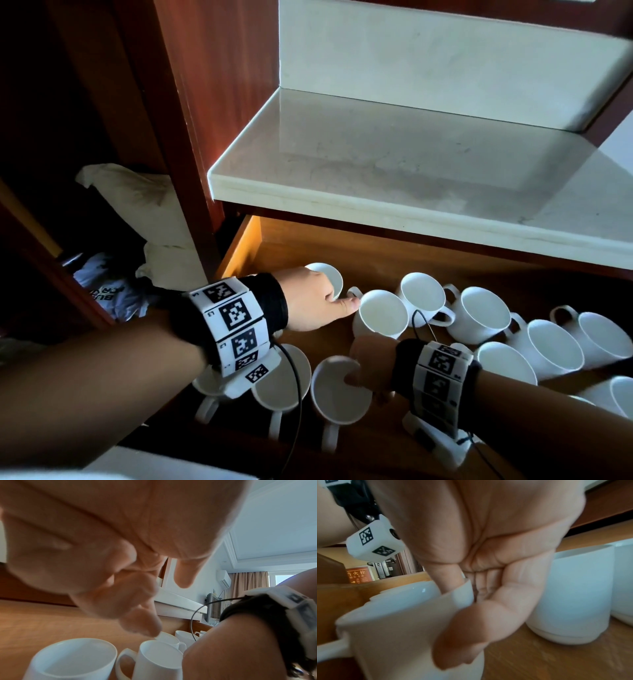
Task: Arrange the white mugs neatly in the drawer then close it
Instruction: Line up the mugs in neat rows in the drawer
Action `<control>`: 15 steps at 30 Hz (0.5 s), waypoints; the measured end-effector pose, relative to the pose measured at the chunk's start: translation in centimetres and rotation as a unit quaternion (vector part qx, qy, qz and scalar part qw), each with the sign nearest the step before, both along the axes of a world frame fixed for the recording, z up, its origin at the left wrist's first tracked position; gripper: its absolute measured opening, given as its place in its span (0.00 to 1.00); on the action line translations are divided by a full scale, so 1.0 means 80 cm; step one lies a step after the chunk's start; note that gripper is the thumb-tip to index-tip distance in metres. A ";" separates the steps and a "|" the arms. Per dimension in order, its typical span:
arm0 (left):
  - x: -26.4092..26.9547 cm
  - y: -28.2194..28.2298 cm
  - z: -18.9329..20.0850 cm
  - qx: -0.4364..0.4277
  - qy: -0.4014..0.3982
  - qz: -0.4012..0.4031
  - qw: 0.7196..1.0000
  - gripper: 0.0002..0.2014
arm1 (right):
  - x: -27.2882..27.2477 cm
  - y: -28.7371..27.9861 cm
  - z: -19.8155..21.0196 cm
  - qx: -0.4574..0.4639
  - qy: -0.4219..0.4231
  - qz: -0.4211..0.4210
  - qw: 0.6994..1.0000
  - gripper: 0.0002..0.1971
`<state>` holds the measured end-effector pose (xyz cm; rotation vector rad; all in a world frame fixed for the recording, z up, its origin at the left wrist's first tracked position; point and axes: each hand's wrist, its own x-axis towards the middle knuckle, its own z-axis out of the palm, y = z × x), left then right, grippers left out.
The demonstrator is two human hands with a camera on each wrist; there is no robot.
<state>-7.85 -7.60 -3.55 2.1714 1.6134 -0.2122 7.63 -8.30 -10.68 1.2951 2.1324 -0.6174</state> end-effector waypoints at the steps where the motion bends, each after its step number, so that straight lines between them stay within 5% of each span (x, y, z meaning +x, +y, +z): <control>1: 0.005 0.000 0.001 0.001 0.004 -0.008 1.000 0.32 | 0.005 0.001 0.009 -0.005 0.008 -0.007 1.000 0.23; 4: 0.019 0.004 0.001 0.007 0.012 -0.020 1.000 0.33 | 0.038 0.012 0.048 0.093 0.034 -0.024 0.995 0.25; 7: 0.037 0.008 0.000 0.006 0.000 -0.033 0.999 0.31 | 0.091 0.025 0.072 0.160 -0.042 0.016 0.986 0.20; 11: 0.065 0.014 -0.006 -0.010 0.005 -0.067 0.998 0.35 | 0.128 0.008 0.069 0.058 -0.152 0.040 0.986 0.21; 15: 0.088 0.017 -0.008 0.012 0.024 -0.093 0.995 0.37 | 0.142 0.002 0.038 0.012 -0.170 0.031 0.985 0.18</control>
